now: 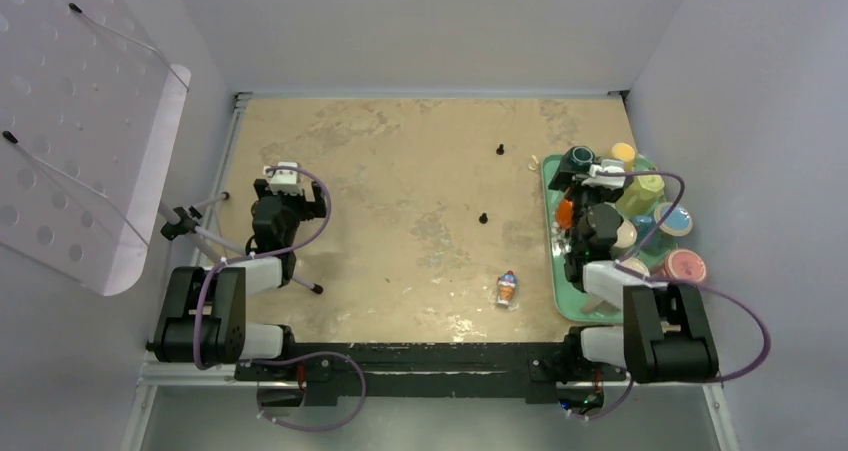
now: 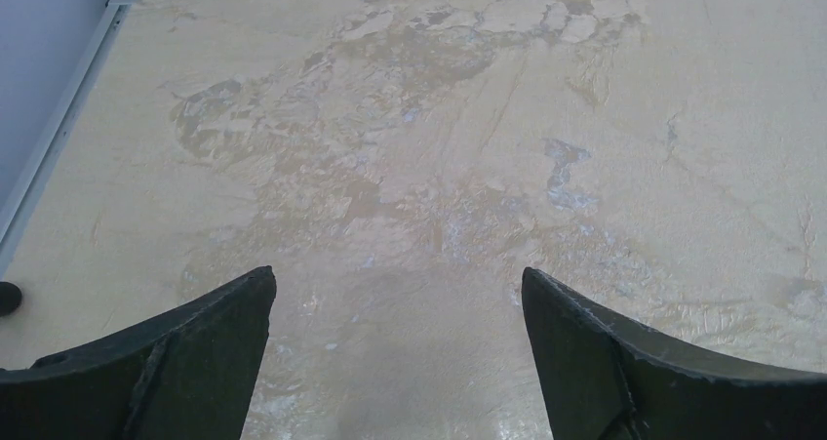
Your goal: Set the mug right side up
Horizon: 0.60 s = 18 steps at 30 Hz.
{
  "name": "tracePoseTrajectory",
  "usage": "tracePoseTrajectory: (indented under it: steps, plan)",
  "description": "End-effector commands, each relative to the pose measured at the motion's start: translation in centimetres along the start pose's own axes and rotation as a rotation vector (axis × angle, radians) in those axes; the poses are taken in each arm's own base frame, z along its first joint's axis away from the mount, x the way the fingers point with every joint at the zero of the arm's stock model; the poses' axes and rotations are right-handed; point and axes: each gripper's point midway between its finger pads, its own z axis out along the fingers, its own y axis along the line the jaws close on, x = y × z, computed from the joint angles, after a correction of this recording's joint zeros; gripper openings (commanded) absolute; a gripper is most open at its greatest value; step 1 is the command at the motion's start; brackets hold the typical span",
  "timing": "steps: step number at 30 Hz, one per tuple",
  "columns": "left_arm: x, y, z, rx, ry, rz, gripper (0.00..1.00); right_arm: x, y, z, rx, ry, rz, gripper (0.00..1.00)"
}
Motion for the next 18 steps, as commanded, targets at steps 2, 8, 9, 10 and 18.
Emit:
tracePoseTrajectory:
  steps: [2,8,9,10,18]
  plan:
    - [-1.4,0.0,0.3,0.007,-0.040,0.011,1.00,-5.6,1.1,0.3,-0.034,0.017,0.116,0.97]
    - [-1.5,0.0,0.3,0.012,-0.046,0.012,1.00,-6.3,0.3,-1.3,0.056,0.276,0.190,0.89]
    - [-1.8,-0.4,0.1,0.034,-0.052,0.024,1.00,-5.4,0.1,-1.8,0.082,0.346,0.190,0.87]
    - [-2.5,-1.1,-0.2,0.073,-0.056,0.030,1.00,-4.2,-0.1,-2.4,0.107,0.417,0.187,0.85]
    - [-6.5,-5.8,-1.9,0.381,0.109,0.088,1.00,1.8,0.2,-5.2,0.158,0.733,0.116,0.65]
